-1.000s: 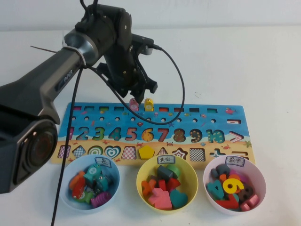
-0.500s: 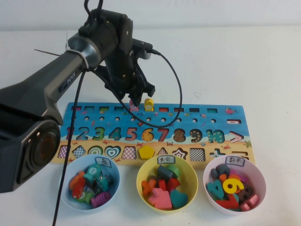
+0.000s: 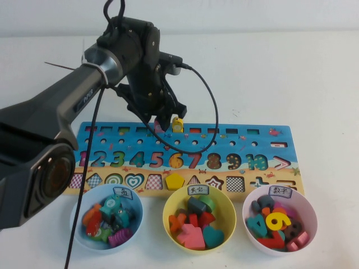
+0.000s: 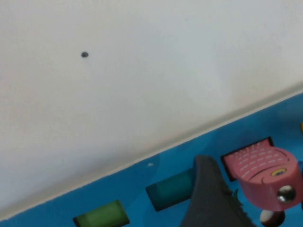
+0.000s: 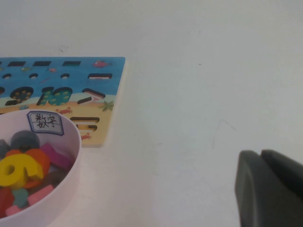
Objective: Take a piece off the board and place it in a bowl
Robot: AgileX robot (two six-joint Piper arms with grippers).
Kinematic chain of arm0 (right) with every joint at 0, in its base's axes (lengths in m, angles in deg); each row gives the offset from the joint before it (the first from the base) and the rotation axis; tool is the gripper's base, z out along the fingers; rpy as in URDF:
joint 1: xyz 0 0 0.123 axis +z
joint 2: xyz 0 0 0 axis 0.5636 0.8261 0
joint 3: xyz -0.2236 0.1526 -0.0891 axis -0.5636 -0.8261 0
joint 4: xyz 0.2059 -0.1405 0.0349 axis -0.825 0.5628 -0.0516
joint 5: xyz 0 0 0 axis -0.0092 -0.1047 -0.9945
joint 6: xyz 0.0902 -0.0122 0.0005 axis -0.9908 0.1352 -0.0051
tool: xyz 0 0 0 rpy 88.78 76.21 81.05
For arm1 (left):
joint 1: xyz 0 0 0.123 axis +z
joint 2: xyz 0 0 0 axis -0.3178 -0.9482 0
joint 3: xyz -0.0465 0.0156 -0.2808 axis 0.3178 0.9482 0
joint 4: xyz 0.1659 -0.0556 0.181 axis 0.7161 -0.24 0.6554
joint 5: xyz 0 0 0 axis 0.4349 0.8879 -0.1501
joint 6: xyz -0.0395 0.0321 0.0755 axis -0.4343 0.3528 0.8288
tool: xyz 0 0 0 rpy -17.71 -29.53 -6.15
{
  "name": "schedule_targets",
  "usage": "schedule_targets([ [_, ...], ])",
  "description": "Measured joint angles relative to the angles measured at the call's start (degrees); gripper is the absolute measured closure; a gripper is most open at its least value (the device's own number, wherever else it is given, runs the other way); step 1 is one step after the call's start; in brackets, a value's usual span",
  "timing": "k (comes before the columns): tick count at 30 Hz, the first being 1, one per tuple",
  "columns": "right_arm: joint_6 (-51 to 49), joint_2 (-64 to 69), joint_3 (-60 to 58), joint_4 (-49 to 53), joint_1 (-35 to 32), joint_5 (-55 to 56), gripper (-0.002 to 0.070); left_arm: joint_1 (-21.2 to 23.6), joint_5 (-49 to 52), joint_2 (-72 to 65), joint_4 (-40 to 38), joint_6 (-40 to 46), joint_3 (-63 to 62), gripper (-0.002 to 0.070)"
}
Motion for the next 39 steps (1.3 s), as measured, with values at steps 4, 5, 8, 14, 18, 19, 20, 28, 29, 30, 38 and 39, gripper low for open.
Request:
schedule_targets([
  [4,0.0,0.0,0.0,0.0,0.0,0.0,0.0694,0.0,-0.1,-0.1,-0.1,-0.6,0.0,0.0331],
  [5,0.0,0.0,0.0,0.0,0.0,0.0,0.0694,0.0,-0.1,-0.1,-0.1,-0.6,0.0,0.0333],
  [8,0.0,0.0,0.0,0.0,0.0,0.0,0.0694,0.0,-0.1,-0.1,-0.1,-0.6,0.0,0.0349],
  [14,0.0,0.0,0.0,0.0,0.0,0.0,0.0694,0.0,-0.1,-0.1,-0.1,-0.9,0.0,0.0398],
  [18,0.0,0.0,0.0,0.0,0.0,0.0,0.0694,0.0,-0.1,-0.1,-0.1,-0.9,0.0,0.0445],
  [19,0.0,0.0,0.0,0.0,0.0,0.0,0.0694,0.0,-0.1,-0.1,-0.3,-0.9,0.0,0.0456],
  [20,0.0,0.0,0.0,0.0,0.0,0.0,0.0694,0.0,-0.1,-0.1,-0.3,-0.9,0.0,0.0463],
  [28,0.0,0.0,0.0,0.0,0.0,0.0,0.0694,0.0,-0.1,-0.1,-0.4,-0.9,0.0,0.0468],
  [29,0.0,0.0,0.0,0.0,0.0,0.0,0.0694,0.0,-0.1,-0.1,-0.4,-0.9,0.0,0.0468],
  [30,0.0,0.0,0.0,0.0,0.0,0.0,0.0694,0.0,-0.1,-0.1,-0.4,-0.9,0.0,0.0468],
  [38,0.0,0.0,0.0,0.0,0.0,0.0,0.0694,0.0,-0.1,-0.1,-0.4,-0.9,0.0,0.0468],
  [39,0.0,0.0,0.0,0.0,0.0,0.0,0.0694,0.0,-0.1,-0.1,-0.4,-0.9,0.0,0.0468],
])
